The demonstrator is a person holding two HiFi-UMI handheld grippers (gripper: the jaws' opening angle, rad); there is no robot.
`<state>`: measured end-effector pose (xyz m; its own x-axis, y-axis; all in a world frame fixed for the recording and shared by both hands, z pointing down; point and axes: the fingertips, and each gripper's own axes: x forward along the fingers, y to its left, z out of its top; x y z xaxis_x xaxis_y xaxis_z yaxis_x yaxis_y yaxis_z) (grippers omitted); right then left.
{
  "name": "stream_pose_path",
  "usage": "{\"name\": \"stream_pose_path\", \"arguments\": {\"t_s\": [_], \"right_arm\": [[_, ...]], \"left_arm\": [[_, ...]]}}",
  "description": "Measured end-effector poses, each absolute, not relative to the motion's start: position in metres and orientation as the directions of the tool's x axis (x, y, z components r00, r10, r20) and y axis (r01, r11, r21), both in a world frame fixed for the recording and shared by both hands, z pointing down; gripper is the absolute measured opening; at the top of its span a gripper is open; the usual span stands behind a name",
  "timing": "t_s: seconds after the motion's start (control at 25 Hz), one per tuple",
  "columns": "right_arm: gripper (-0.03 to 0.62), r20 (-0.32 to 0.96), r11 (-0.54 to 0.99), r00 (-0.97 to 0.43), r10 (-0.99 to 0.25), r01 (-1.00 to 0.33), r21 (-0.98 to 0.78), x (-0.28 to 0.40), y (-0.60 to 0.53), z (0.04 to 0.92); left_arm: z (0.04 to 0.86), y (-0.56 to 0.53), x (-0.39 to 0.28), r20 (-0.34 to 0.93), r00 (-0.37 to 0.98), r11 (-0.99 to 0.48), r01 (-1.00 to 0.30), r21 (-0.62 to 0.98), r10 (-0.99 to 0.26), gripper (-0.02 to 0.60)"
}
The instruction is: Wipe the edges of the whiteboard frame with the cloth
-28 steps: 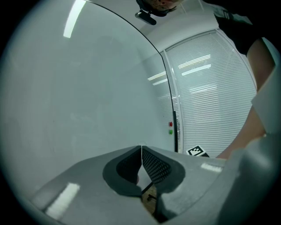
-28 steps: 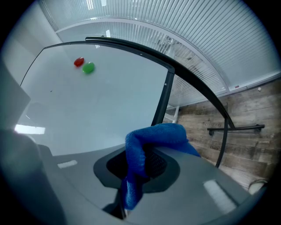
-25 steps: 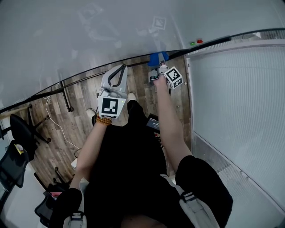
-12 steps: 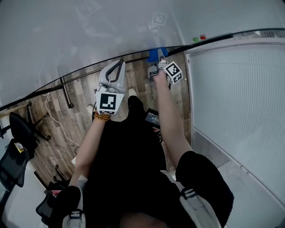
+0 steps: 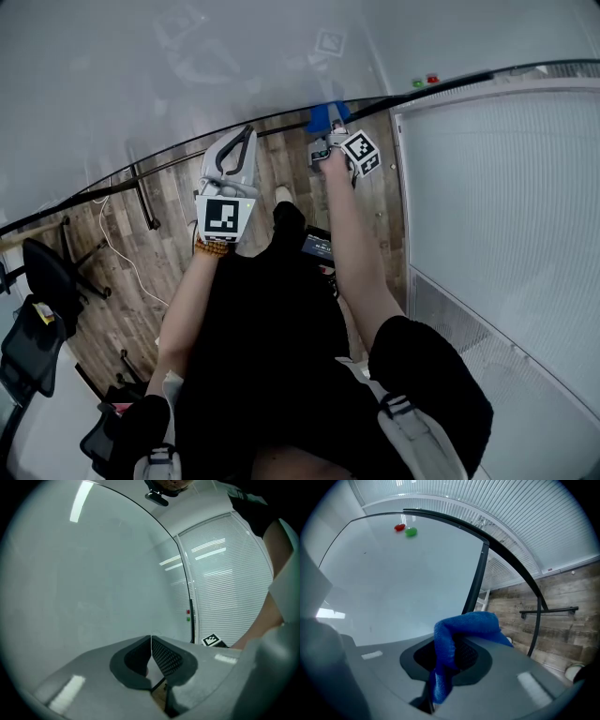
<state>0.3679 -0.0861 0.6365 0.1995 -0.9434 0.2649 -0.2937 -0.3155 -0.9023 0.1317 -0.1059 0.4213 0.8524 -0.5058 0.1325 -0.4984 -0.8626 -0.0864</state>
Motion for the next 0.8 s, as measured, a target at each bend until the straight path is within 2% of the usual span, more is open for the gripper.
{"name": "stream_pose_path", "arguments": {"t_s": [0.2, 0.4, 0.8], "right_arm": [[0.069, 0.258, -0.304, 0.187, -0.948, -0.289, -0.908, 0.367, -0.087, 0.639], [0.069, 0.259, -0.304, 0.184, -0.948, -0.288, -0.908, 0.331, -0.097, 0.639], [0.069, 0.260, -0.308, 0.199, -0.945, -0.277, -0.910, 0.308, -0.102, 0.636]], "left_arm": [[0.425, -0.103, 0.138, 0.138, 0.849, -0.860, -0.502, -0.088, -0.510, 0.000], [0.428, -0.107, 0.107, 0.135, 0.850, -0.861, -0.502, -0.080, -0.508, 0.000], [0.427, -0.115, 0.087, 0.132, 0.851, -0.861, -0.503, -0.074, -0.509, 0.000]]}}
